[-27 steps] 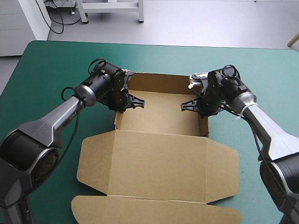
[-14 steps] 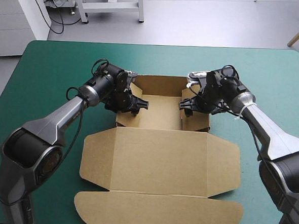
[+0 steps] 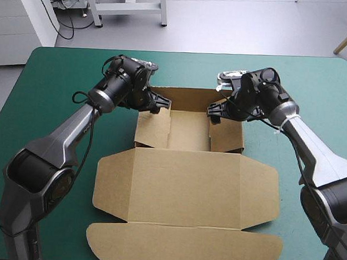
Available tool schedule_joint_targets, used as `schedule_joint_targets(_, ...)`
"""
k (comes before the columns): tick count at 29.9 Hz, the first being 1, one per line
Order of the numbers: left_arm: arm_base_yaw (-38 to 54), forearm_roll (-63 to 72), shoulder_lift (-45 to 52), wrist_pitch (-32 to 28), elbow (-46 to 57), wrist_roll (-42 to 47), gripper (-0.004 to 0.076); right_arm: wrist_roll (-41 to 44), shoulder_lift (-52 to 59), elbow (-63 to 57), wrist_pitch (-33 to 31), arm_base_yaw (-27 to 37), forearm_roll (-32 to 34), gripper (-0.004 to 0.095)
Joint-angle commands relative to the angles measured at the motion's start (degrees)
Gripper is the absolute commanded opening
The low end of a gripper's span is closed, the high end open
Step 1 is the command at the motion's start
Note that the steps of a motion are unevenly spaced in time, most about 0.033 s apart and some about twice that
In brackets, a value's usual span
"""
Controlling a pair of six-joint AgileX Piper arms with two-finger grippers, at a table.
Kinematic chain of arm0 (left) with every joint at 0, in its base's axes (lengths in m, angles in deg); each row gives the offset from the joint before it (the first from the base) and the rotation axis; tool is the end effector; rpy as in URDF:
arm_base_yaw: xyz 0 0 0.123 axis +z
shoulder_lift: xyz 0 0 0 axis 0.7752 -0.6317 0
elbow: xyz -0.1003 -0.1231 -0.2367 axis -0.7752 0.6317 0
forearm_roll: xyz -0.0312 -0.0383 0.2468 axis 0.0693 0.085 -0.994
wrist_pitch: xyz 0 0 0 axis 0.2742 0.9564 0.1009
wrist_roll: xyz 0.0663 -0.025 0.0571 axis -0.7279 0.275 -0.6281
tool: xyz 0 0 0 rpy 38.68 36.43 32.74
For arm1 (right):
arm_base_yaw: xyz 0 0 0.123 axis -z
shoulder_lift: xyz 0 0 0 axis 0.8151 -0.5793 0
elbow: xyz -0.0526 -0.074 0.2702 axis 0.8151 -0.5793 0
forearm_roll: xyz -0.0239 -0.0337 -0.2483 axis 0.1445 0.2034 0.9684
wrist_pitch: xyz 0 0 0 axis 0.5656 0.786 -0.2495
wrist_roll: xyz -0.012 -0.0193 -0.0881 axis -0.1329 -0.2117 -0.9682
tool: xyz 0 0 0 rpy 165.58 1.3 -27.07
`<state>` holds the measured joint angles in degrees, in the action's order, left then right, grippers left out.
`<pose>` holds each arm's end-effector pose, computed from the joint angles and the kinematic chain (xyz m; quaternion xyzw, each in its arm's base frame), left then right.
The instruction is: Fold the box
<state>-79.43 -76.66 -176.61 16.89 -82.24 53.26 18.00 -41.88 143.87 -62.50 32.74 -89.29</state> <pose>0.3826 -0.1922 0.3158 0.0827 0.9752 -0.0018 0.2054 0.3729 0.1489 0.3129 -0.1079 0.9718 0.0532 0.2030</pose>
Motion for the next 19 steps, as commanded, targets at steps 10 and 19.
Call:
schedule_joint_targets(10,-0.4,-3.4,11.0,4.0,-8.1,-7.6,0.0523,-0.2,11.2,8.8,-5.7,0.1,6.7,0.0914)
schedule_joint_targets(19,-0.5,-7.2,21.6,4.1,-8.1,-11.8,-0.0002,1.1,17.6,8.8,-5.7,0.1,4.2,0.0914)
